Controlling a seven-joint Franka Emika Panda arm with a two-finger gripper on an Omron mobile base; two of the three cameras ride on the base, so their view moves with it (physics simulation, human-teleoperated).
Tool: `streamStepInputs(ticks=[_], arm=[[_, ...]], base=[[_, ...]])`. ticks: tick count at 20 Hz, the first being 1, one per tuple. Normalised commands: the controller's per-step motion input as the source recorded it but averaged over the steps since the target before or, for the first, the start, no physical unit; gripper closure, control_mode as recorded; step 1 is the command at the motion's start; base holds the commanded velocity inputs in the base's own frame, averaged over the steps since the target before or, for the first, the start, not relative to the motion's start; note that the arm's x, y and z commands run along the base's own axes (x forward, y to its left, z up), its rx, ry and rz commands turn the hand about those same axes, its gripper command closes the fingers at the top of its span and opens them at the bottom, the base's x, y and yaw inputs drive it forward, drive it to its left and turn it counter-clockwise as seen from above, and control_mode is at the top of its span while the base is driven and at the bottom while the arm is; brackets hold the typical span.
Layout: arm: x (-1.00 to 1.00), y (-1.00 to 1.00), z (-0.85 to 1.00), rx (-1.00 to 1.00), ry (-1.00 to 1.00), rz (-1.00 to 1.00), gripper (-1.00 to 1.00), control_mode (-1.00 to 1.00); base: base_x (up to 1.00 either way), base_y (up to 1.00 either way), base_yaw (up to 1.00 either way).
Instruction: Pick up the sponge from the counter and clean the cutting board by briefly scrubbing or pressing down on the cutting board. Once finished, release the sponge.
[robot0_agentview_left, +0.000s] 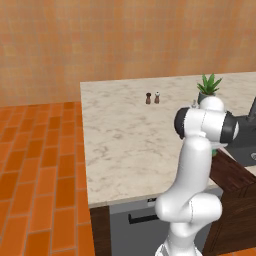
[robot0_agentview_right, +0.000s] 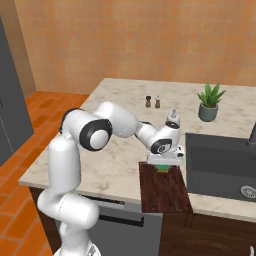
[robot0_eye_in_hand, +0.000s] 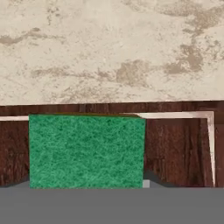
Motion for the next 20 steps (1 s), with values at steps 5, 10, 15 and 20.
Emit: streamStepInputs(ticks=[5,10,15,20], arm=[[1.0,0.69,-0.81,0.16,-0.28,0.0,1.0,-1.0],[0.72,0.66,-0.37,0.11,-0.24,-0.01,1.0,-1.0],[-0.03,-0.07,0.8,-0.01,0.16,-0.03,1.0,-1.0],[-0.34,-0.02,0.2,0.0,-0.03,-0.02,1.0,-1.0]], base=[[0.0,0.0,0.0],[0.0,0.0,0.0],[0.0,0.0,0.0],[0.0,0.0,0.0]])
